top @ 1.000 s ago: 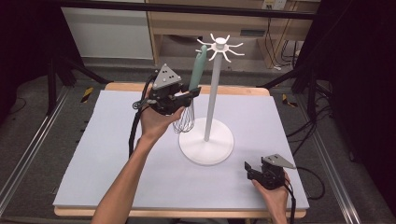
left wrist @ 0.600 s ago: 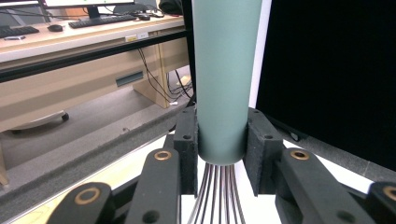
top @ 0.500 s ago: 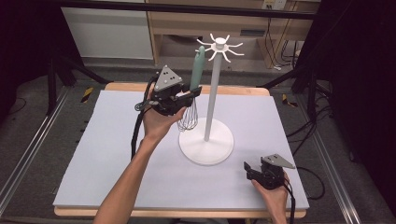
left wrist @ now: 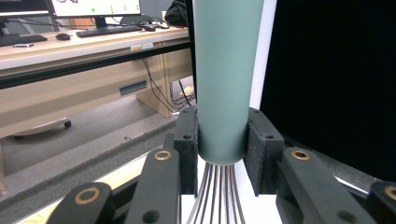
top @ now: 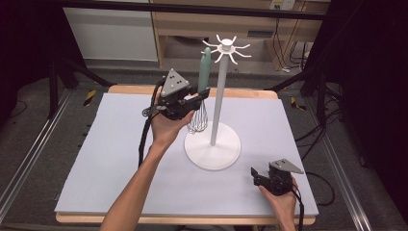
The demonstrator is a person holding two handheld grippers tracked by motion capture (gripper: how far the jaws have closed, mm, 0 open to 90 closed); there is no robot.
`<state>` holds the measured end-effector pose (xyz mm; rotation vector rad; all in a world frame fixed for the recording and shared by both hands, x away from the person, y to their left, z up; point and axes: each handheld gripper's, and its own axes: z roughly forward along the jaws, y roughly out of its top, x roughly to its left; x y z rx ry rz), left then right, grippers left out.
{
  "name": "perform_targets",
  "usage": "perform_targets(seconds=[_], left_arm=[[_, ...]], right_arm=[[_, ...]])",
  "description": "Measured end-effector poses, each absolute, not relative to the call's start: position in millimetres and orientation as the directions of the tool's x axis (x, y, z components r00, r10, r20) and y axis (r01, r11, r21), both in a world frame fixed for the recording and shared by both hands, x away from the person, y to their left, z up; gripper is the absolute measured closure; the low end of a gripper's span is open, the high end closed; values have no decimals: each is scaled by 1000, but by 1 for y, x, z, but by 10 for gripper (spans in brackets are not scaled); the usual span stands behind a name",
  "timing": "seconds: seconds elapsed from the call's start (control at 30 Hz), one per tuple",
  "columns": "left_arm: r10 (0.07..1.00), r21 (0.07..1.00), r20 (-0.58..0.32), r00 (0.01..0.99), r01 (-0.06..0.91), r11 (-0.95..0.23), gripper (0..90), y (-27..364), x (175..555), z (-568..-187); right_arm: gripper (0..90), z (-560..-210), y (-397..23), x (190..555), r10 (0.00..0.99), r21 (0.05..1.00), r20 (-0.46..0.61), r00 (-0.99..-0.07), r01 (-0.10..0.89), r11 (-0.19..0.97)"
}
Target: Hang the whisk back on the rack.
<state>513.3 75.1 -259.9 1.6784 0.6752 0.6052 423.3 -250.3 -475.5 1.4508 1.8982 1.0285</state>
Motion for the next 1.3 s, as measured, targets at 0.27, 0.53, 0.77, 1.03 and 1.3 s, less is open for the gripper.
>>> perform_targets(seconds=[0.27,0.53,0.77,1.03,1.3], left_arm=[[720,981,26,694,121,-152,678,73,514,-261],[723,979,21,691,131,-155,634,71,514,-262],[723,981,25,690,123,-151,585,74,509,-265],[732,980,14,681,135,-144,505,89,499,-272],[743,978,6,670,150,-144,437,106,486,-284]], right_arm=[[260,-476,-251,423,960,821,37,-277,556,129],[260,-476,-251,423,960,822,36,-277,555,129],[260,-476,-251,423,960,819,43,-276,560,124],[250,-476,-253,424,963,820,41,-268,560,121],[234,-476,-255,424,964,818,53,-262,564,108]])
